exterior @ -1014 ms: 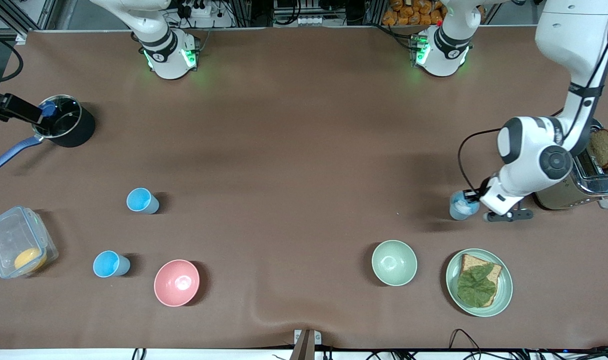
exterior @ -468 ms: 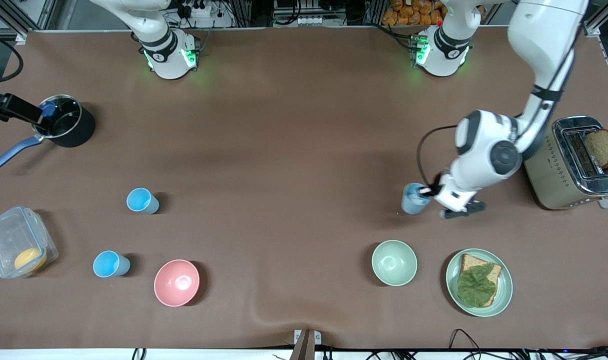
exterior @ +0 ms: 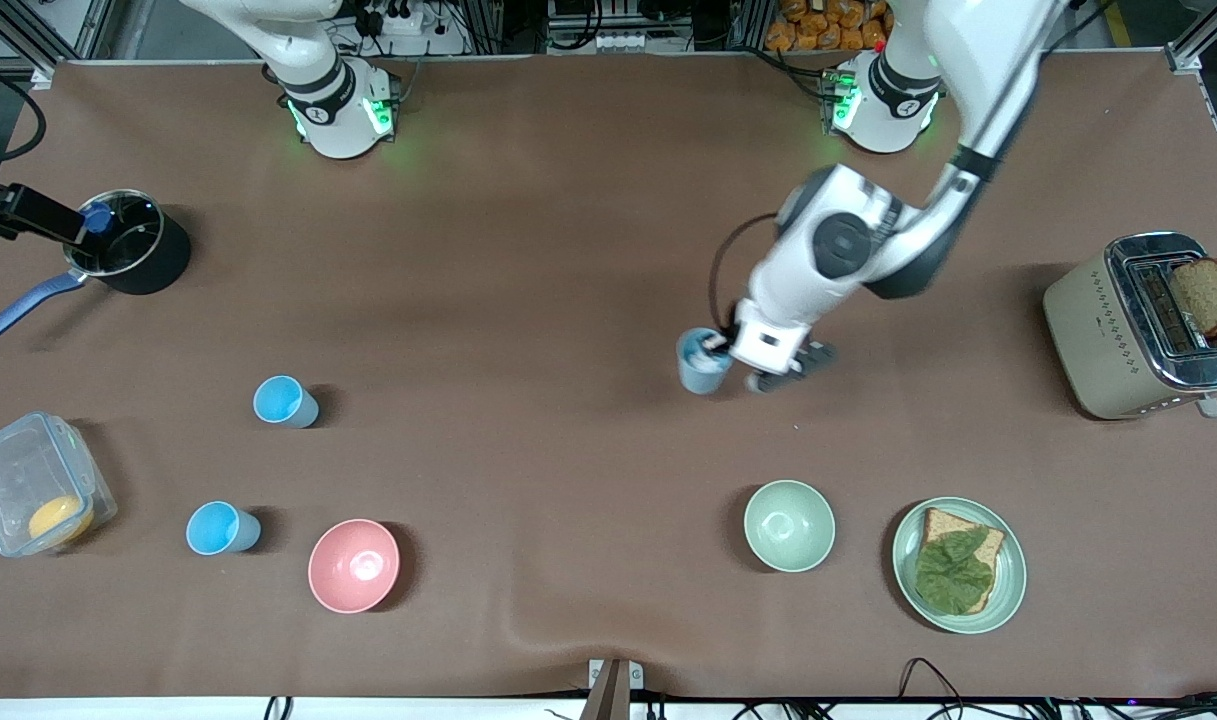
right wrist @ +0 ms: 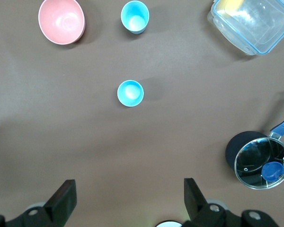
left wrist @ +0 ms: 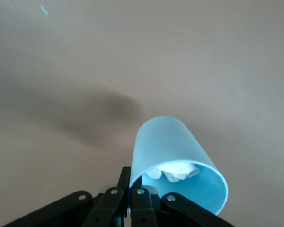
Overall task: Stack blue cups with both arms
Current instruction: 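Lift the blue cup with the left gripper and carry it toward the table middle, then lower the cup with the left gripper while the right gripper reaches another cup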
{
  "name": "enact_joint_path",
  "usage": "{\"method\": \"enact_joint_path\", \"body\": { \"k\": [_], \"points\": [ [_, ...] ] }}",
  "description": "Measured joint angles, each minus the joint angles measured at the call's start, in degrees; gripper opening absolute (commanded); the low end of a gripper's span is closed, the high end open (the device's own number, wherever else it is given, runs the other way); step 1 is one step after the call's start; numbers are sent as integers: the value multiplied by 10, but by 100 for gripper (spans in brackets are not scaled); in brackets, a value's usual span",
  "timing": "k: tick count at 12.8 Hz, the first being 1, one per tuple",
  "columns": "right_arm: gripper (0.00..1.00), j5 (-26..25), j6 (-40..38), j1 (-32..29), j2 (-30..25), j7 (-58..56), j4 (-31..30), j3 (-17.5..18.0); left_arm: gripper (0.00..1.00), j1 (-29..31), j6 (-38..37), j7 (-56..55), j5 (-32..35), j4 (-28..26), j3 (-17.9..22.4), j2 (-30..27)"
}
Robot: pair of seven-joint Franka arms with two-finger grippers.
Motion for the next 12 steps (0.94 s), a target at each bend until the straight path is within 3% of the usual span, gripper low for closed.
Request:
{"method": "enact_joint_path", "body": {
  "k": [4,7,8,9,10,12],
  "points": [
    [100,0,-4,0,1,0,-1,0,0,-78,-2,-161,52,74,3,66],
    [100,0,-8,0,8,0,-26,0,0,-131,-2,-201,59,127,12,140],
    [100,0,-7,0,14,0,-41,0,23,-145,-2,-204,59,134,17,154],
    [100,0,-3,0,25,0,-56,1,74,-153,-2,-206,59,138,21,163],
    [100,1,1,1,42,-1,-65,2,100,-155,-2,-206,59,139,22,167],
    [100,1,19,6,88,-2,-74,4,100,-154,-11,-206,67,140,24,167]
  ]
}}
